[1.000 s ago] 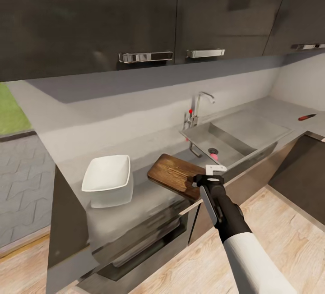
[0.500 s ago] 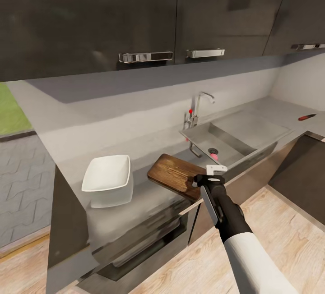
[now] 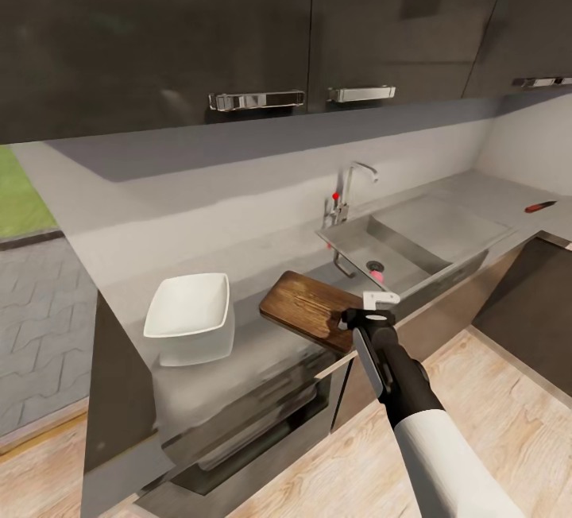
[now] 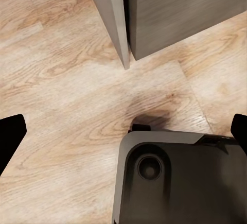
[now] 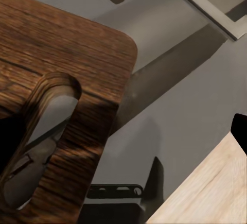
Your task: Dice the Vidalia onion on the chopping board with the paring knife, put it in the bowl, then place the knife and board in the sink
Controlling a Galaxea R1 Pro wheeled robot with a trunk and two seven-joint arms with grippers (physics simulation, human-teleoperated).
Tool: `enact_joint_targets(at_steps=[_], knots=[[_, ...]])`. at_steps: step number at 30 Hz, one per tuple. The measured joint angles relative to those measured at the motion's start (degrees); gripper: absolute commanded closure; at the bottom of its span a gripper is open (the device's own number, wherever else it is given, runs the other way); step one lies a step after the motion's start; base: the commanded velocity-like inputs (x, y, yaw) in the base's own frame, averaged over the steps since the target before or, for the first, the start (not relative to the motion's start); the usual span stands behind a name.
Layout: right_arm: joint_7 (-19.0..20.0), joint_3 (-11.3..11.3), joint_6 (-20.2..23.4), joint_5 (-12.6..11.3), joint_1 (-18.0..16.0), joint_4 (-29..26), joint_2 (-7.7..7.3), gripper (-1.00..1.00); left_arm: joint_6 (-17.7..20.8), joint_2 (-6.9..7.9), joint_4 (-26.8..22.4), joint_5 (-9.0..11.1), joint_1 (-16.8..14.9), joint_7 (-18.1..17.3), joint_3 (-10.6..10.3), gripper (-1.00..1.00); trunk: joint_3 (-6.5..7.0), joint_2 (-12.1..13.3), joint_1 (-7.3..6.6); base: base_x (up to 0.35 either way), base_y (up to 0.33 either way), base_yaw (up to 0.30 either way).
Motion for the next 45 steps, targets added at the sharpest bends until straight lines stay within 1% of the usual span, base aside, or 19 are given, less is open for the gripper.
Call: enact_joint_targets(at_steps=[11,20,45], knots=[[0.07,-0.05,-0.08,0.0,0.0,0.61,-0.1,-1.0,0.0,0.0,0.0,0.0,0.0,-0.03,0.0,-1.0,0.0,0.0,0.0,0.0,0.0,0.0],[0.09,-0.03,-0.26,0.01,0.0,0.72,-0.92,-1.0,0.01,0.0,0.0,0.0,0.0,-0.02,0.0,-1.0,0.0,0.0,0.0,0.0,0.0,0.0],[0.09,0.02,-0.35,0.0,0.0,0.87,-0.97,-1.0,0.01,0.0,0.0,0.0,0.0,-0.03,0.0,-1.0,0.0,0.0,0.0,0.0,0.0,0.0]])
